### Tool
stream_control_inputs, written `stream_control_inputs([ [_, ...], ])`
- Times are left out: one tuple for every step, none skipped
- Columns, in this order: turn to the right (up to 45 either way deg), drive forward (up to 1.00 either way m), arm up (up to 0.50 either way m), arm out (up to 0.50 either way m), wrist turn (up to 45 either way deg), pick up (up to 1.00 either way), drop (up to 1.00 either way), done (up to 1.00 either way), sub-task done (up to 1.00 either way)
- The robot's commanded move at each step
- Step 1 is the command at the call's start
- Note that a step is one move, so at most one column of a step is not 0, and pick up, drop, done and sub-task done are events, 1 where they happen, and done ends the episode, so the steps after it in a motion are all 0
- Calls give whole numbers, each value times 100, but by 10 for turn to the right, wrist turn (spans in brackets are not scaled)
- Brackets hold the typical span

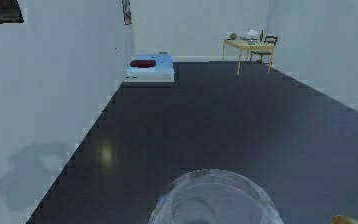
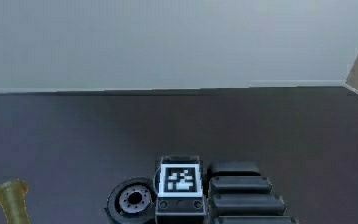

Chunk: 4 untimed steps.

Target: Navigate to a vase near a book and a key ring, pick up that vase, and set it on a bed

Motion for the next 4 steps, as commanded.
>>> stream_control_inputs([
  [0,20,0,0,0,0,0,0,0],
  [60,0,0,0,0,0,0,0,0],
  [0,100,0,0,0,0,0,0,0],
  [0,100,0,0,0,0,0,0,0],
])
